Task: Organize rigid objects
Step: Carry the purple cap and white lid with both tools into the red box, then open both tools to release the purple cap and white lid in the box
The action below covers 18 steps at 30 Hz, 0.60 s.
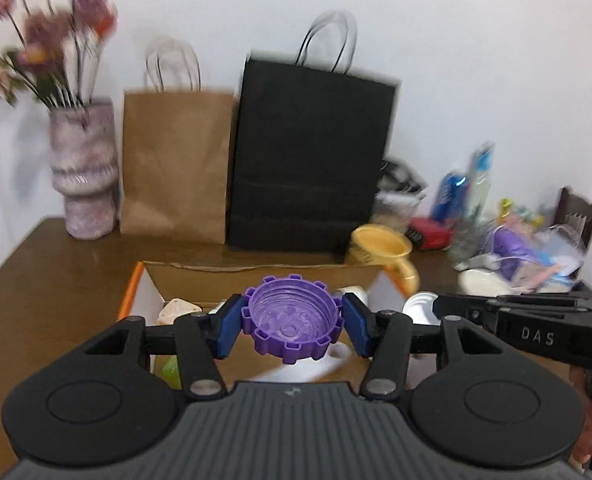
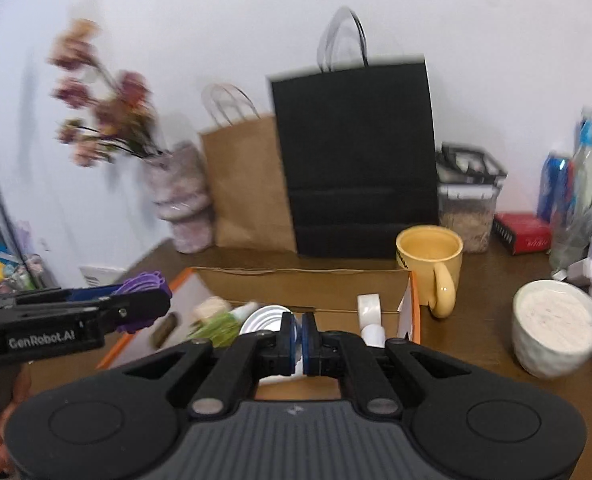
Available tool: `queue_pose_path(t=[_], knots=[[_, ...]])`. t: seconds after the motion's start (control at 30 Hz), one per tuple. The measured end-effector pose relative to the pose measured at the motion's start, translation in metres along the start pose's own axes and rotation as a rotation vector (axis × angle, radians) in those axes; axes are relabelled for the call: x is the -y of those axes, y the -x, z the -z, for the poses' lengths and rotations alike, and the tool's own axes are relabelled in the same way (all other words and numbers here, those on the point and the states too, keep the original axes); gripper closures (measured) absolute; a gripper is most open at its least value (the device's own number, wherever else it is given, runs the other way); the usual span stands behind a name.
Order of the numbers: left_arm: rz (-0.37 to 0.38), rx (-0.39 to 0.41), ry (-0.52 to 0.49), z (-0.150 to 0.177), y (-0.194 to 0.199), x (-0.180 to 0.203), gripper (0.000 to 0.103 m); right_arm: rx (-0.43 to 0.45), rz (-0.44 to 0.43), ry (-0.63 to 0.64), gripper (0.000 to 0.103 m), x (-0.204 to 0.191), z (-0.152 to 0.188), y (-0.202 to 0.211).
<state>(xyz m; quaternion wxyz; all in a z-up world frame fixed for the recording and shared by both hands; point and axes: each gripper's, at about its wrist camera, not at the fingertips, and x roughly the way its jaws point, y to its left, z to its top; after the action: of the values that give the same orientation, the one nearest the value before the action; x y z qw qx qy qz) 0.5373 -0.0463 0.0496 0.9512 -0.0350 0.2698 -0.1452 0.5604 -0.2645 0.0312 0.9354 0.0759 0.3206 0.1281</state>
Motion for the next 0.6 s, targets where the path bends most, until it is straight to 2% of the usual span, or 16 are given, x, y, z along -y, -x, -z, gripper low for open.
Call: queue_pose_path(t=[0.03, 0.1, 0.23, 0.33, 0.4, 0.47, 0.53, 0.6], knots=[[-0.011, -0.029, -0.002, -0.005, -0.020, -0.003, 0.049, -0.025, 0.003, -0.022, 0.100, 0.007, -0.007, -0.020], [-0.086, -0.058, -0.005, -0.013, -0.060, -0.010, 0.049, -0.067, 0.018, -0.039, 0.100, 0.014, -0.015, -0.053], [-0.073, -0.161, 0.002, -0.015, -0.125, -0.022, 0.048, -0.160, 0.078, -0.009, 0.100, 0.019, -0.017, -0.118], [-0.108, -0.194, 0.024, -0.010, -0.158, -0.031, 0.048, -0.206, 0.093, -0.029, 0.098, 0.022, -0.017, -0.152], [-0.096, -0.224, 0.066, -0.009, -0.168, -0.040, 0.045, -0.215, 0.114, -0.023, 0.090, 0.022, -0.018, -0.165], [-0.058, -0.214, 0.103, -0.009, -0.166, -0.046, 0.040, -0.212, 0.124, -0.015, 0.087, 0.022, -0.017, -0.170], [-0.052, -0.190, 0.090, -0.011, -0.159, -0.046, 0.032, -0.201, 0.120, -0.018, 0.087, 0.022, -0.016, -0.169], [-0.077, -0.176, 0.043, -0.014, -0.150, -0.044, 0.032, -0.180, 0.113, -0.020, 0.087, 0.020, -0.016, -0.159]])
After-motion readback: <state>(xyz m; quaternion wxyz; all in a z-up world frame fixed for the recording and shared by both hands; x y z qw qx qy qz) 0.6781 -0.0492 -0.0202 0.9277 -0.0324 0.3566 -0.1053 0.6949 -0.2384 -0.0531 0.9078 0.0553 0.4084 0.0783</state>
